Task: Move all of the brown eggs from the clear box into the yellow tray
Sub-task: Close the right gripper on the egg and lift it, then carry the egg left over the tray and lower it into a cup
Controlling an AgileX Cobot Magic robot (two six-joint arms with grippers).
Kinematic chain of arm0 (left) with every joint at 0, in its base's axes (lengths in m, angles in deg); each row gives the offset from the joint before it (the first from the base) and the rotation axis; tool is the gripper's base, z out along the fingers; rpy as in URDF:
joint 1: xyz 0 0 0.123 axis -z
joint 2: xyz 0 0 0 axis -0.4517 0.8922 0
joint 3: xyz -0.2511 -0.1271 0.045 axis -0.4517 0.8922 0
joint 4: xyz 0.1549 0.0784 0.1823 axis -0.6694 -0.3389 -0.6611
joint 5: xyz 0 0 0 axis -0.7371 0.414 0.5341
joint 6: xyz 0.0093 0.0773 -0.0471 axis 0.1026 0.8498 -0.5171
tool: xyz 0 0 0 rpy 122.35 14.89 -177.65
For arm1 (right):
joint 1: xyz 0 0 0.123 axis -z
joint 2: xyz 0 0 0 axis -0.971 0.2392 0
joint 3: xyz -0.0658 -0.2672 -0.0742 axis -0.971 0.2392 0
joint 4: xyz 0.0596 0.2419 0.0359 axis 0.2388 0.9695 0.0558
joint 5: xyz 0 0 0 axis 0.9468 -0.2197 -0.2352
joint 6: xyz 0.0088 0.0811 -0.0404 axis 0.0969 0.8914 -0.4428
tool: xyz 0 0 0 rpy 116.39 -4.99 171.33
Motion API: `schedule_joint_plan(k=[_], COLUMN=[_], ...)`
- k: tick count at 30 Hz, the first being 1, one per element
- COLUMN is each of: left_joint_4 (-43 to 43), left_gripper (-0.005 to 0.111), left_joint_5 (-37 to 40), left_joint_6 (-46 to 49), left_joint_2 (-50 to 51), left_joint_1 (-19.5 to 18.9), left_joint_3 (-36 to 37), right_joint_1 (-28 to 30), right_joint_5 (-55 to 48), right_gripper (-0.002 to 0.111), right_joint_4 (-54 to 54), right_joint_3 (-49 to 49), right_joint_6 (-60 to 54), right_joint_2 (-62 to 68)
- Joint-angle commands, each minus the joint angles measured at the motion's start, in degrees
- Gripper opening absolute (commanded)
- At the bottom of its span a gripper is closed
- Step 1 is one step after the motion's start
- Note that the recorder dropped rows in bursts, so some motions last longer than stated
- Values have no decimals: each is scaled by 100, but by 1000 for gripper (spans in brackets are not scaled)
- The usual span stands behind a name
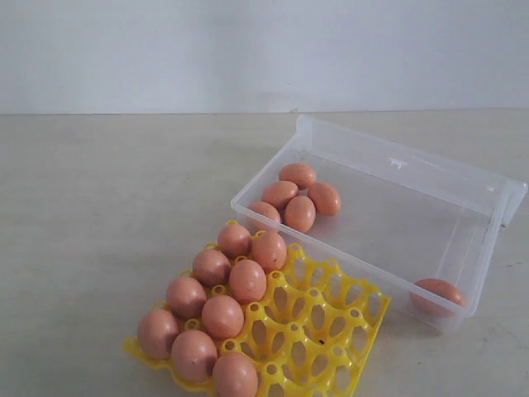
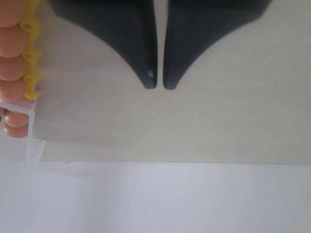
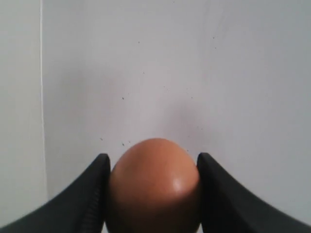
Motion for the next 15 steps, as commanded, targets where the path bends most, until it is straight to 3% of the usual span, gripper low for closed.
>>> schedule_joint_plan(k=[1,3,6,9,11,15], left_joint_4=[-17,-17,-17,-17,-17,-17], left_gripper=[4,4,4,4,4,4], left_joint_5=[-9,-9,-9,-21,-31,-31], left_joint_6=[-2,-2,-2,-2,-2,-2], left_joint_2=[-16,-16,-16,-16,-16,-16], left_joint_1=[31,31,31,31,31,31], left_joint_3=[23,23,23,23,23,23], right_joint_1=[-72,-200,-462,-676,-687,-687], right_joint_5=[847,1192,1733,2710,3916,5284], right_gripper=[0,0,0,0,0,0], right_joint_4=[217,-106,-1417,-4070,-5682,-7363], right_joint_3=[-18,-18,-18,-18,-18,-18], right_joint_6=[1744,2493,3945,5904,7193,8492], right_joint_2=[458,725,1074,1372,1568,1818])
